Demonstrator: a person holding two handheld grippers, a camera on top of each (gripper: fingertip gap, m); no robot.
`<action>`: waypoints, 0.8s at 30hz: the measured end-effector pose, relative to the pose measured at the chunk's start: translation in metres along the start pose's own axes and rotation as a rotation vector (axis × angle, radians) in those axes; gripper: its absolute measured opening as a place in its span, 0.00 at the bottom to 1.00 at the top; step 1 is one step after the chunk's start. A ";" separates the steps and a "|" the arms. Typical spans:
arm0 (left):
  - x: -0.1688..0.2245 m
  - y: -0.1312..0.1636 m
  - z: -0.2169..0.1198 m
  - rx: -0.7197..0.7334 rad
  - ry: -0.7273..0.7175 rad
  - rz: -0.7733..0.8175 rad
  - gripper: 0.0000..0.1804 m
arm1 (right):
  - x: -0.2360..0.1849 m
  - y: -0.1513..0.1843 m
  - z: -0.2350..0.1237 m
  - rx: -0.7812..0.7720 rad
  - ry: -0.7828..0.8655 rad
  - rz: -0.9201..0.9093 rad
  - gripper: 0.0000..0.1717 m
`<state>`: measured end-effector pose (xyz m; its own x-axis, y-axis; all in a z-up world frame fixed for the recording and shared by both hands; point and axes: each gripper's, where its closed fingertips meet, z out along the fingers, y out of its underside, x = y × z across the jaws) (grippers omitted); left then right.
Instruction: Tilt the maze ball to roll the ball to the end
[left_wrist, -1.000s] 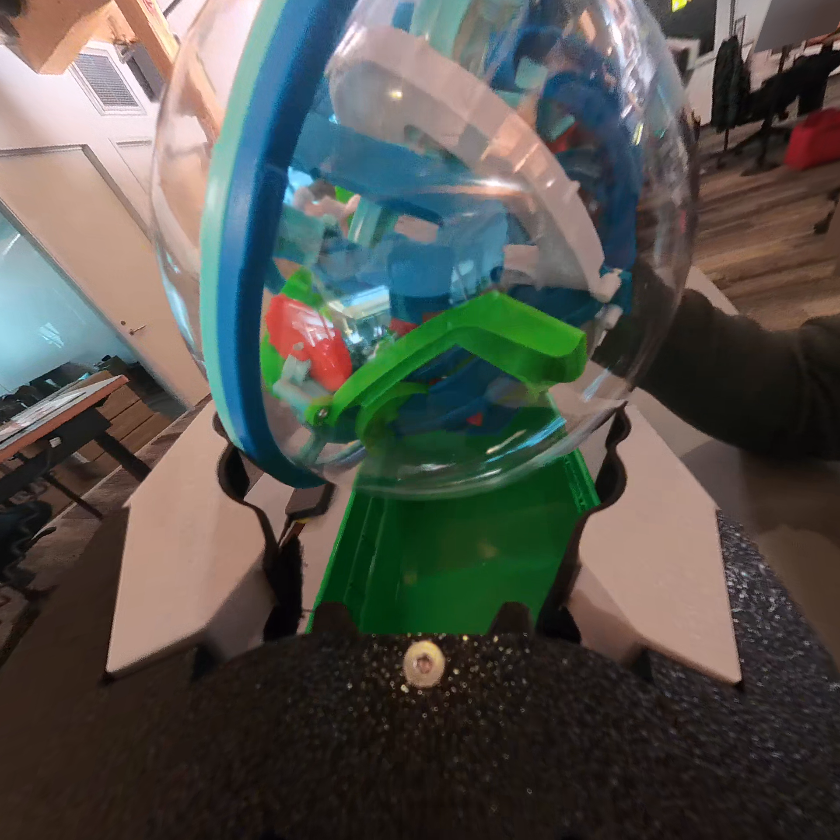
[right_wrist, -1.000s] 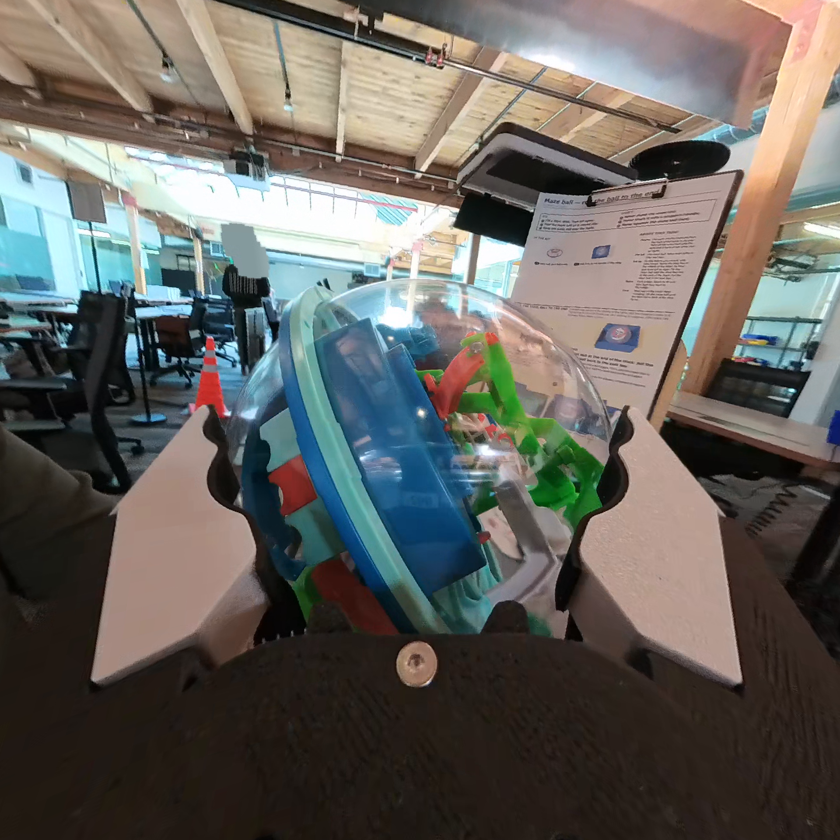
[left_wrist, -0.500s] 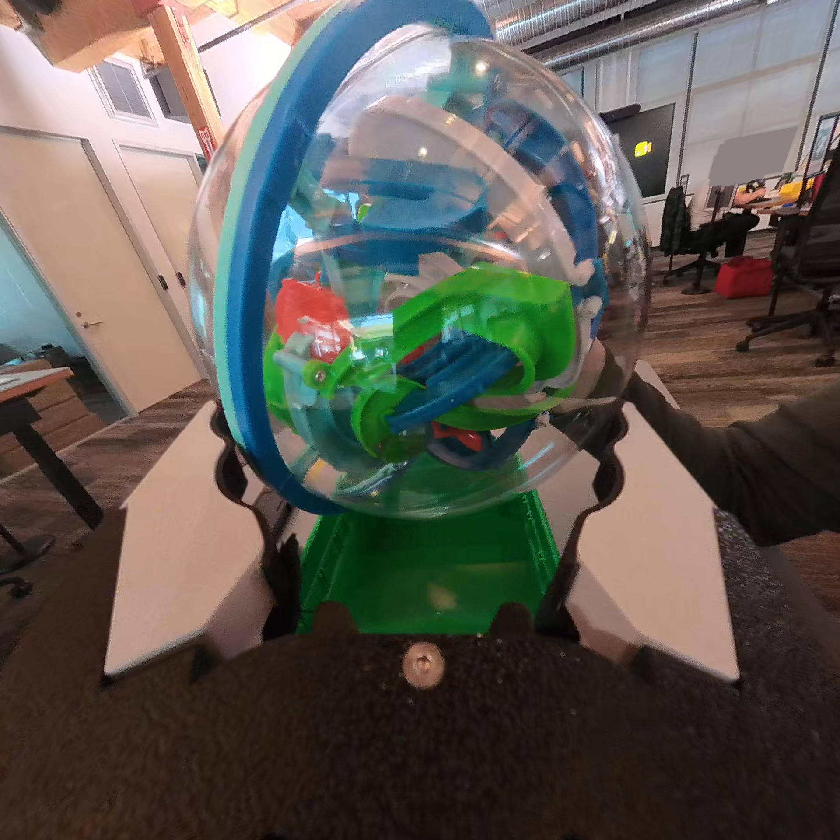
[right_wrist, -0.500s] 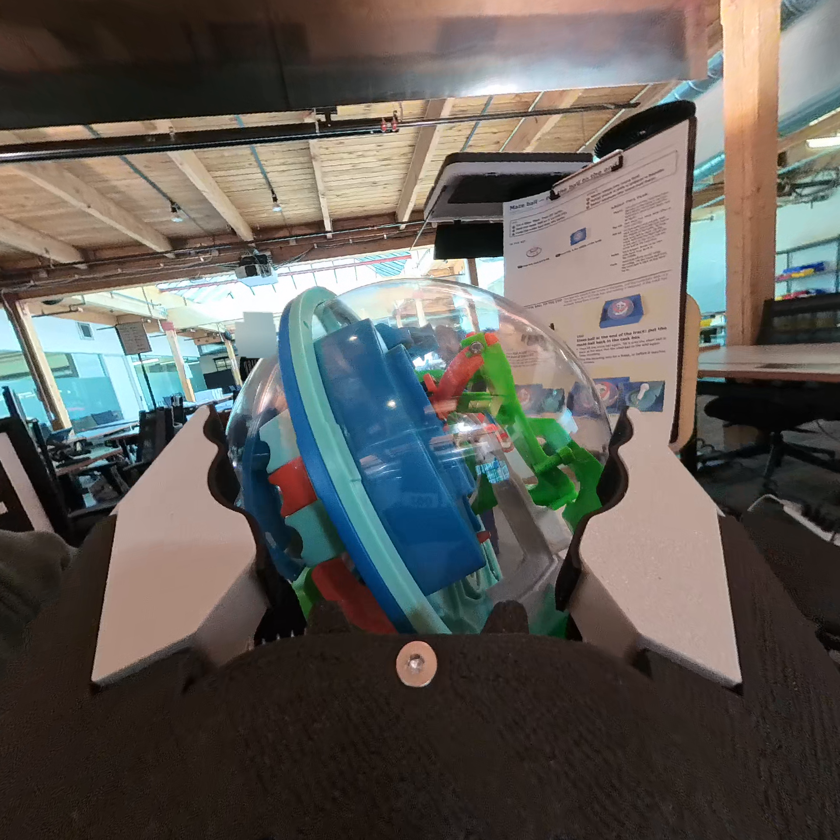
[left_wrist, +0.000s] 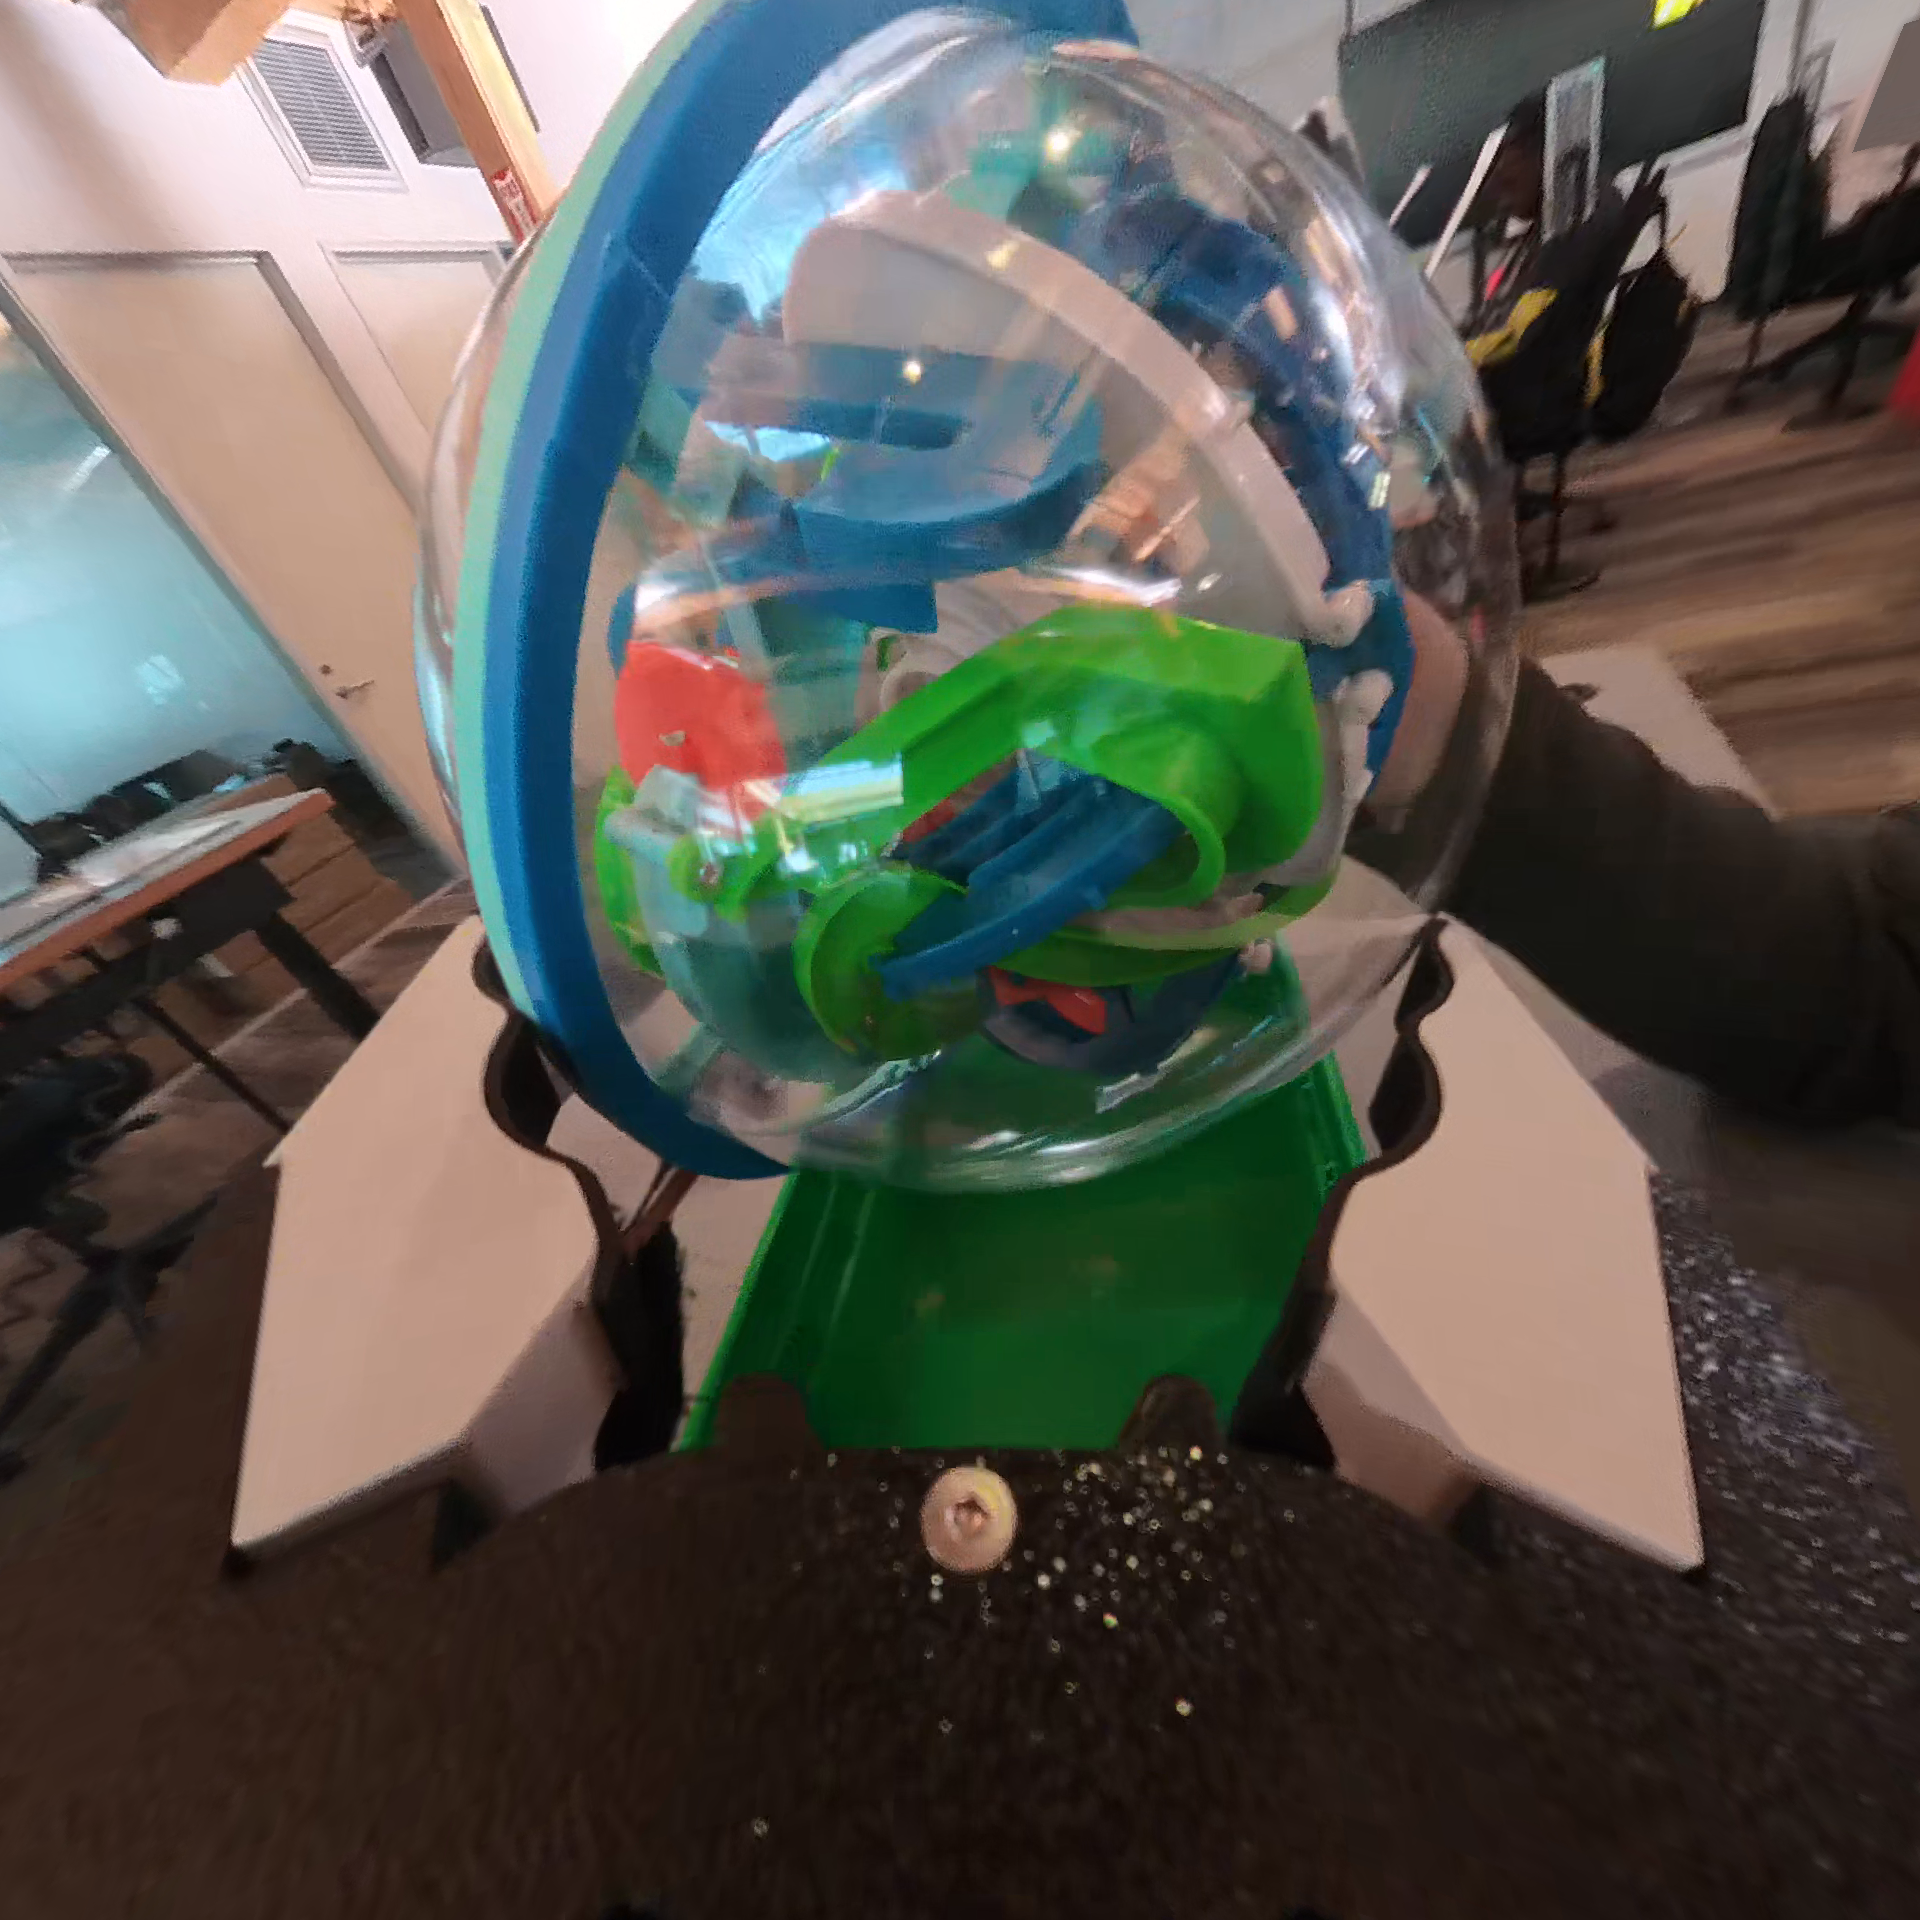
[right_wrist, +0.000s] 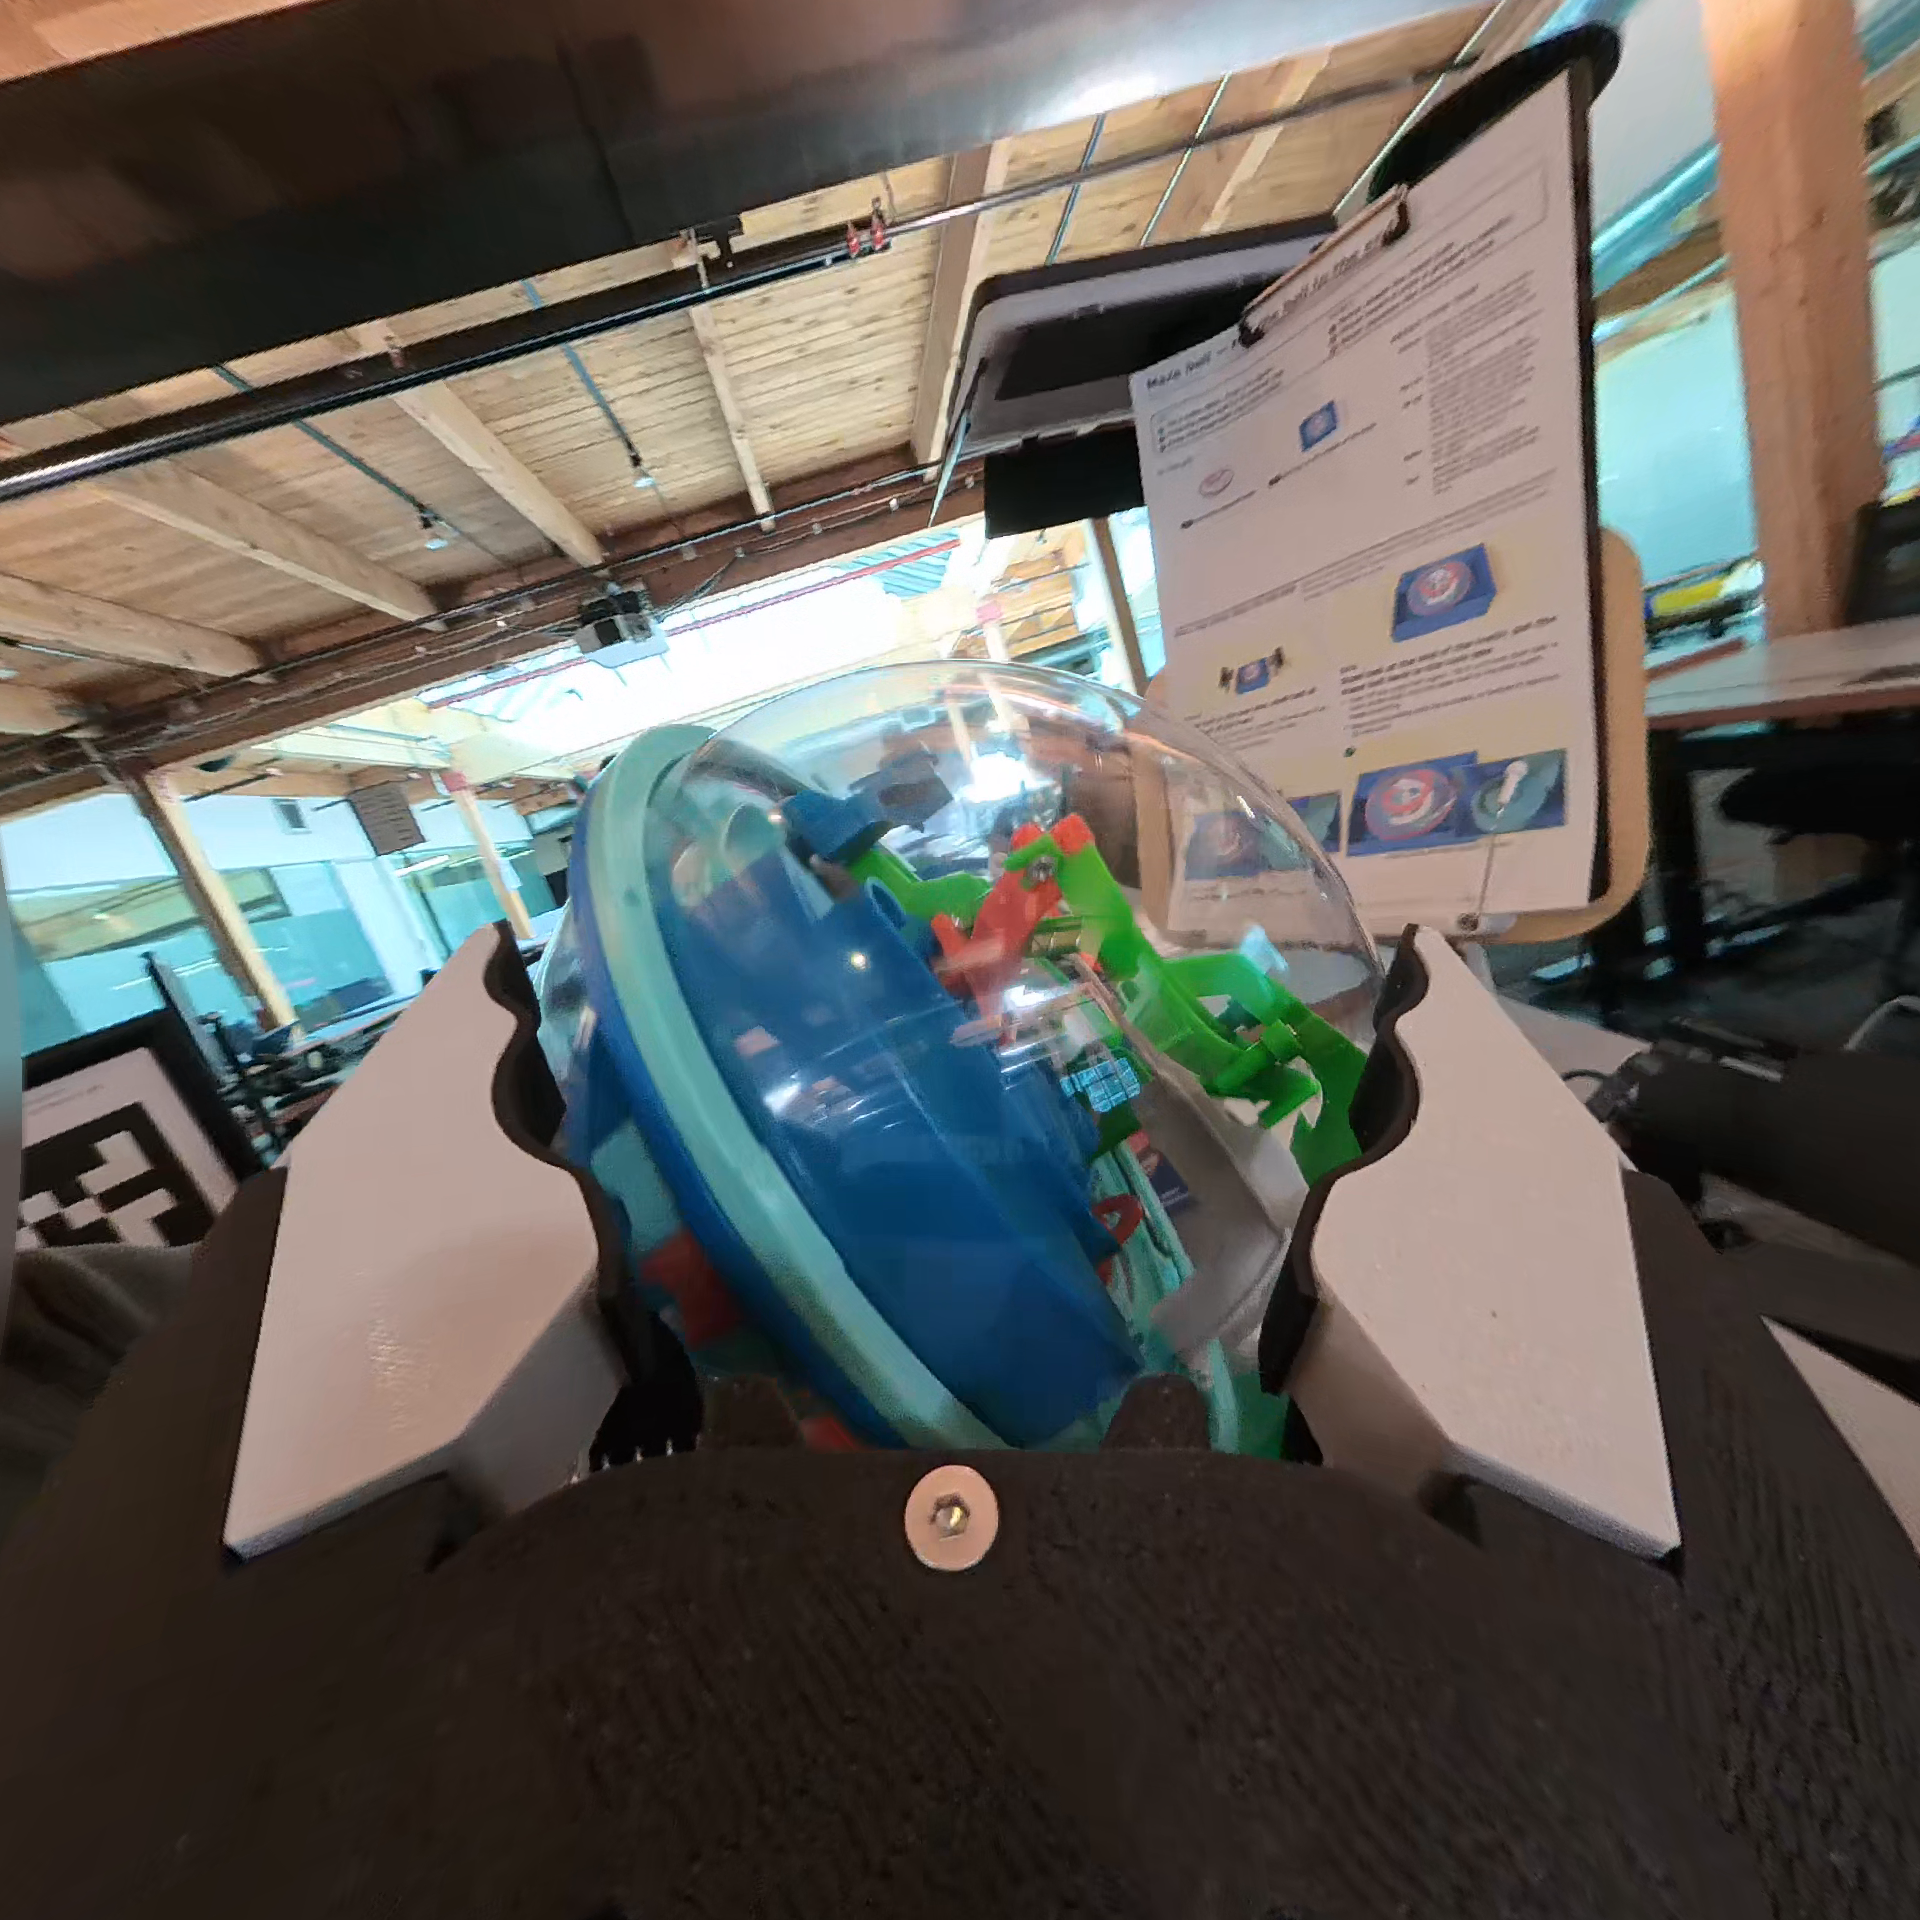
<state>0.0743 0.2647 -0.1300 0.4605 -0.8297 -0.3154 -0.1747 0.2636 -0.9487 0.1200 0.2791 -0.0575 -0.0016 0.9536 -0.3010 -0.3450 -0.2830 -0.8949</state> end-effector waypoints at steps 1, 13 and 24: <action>0.000 0.000 0.000 -0.006 -0.011 0.018 0.88 | 0.002 0.001 0.000 -0.006 -0.007 0.010 0.90; 0.002 0.063 0.009 -0.119 -0.003 -0.225 0.88 | 0.060 0.056 -0.005 -0.110 0.087 0.290 0.93; 0.032 0.139 -0.001 -0.308 -0.017 -0.389 0.86 | 0.094 0.142 -0.011 -0.362 0.123 0.516 0.93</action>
<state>0.0638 0.2744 -0.2718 0.5566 -0.8288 0.0582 -0.2345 -0.2238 -0.9460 0.0816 0.3271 -0.2162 0.0328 0.6730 -0.7389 0.0104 -0.7395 -0.6731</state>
